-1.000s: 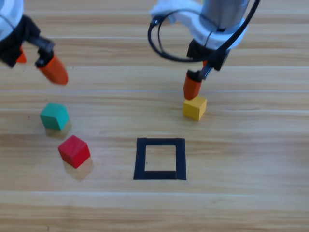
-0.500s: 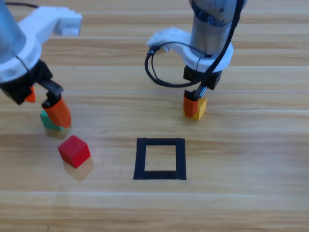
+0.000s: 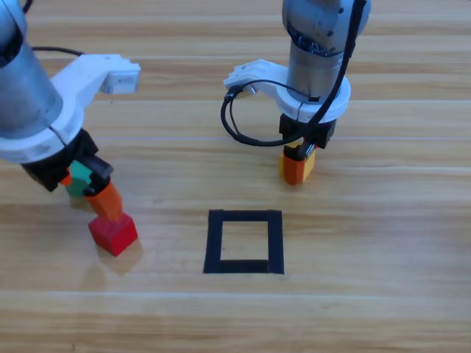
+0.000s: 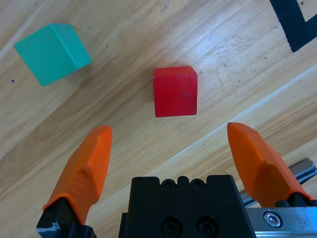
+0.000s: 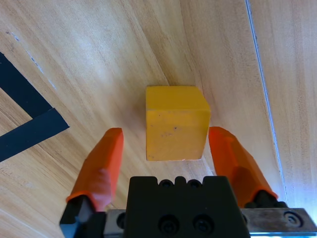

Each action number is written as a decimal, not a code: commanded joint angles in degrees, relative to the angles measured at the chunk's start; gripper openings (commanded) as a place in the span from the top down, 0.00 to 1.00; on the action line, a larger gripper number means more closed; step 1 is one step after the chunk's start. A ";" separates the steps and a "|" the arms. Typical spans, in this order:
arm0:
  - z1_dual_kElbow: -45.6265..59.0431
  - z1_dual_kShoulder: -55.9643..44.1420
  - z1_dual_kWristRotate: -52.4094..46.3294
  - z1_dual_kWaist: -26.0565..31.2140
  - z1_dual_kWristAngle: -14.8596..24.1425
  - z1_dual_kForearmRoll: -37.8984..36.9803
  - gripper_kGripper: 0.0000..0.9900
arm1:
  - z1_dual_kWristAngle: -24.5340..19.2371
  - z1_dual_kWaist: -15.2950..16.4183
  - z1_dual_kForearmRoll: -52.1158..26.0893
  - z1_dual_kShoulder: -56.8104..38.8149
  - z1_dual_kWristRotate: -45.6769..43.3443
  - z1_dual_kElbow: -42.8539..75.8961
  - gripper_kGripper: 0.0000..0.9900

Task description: Stack the blocks in the rectangular block: red at the bottom, yellow in the middle, green on top

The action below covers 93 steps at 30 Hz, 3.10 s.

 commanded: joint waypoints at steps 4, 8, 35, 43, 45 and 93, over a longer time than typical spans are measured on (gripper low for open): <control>0.21 4.48 -3.52 -2.97 0.52 -1.80 0.00 | -0.36 1.47 -1.30 4.61 -0.01 0.06 0.70; 0.83 5.27 -4.93 -4.11 1.22 -2.85 0.00 | -0.27 1.47 -1.13 4.43 0.78 0.15 0.94; 5.75 10.10 -8.80 -6.40 3.50 -11.38 0.00 | 7.20 0.24 -11.50 -32.30 15.37 40.14 0.99; 7.68 9.48 -8.89 -6.13 3.68 -13.84 0.00 | 10.19 -1.70 -20.73 -36.35 18.01 49.98 0.99; 8.04 9.48 -8.80 -5.78 3.77 -14.37 0.00 | 12.12 -1.61 -21.25 -36.70 19.33 50.86 0.99; -30.90 24.25 -50.81 -21.51 4.38 18.33 1.00 | 5.44 1.64 -32.42 -44.17 61.60 65.18 0.99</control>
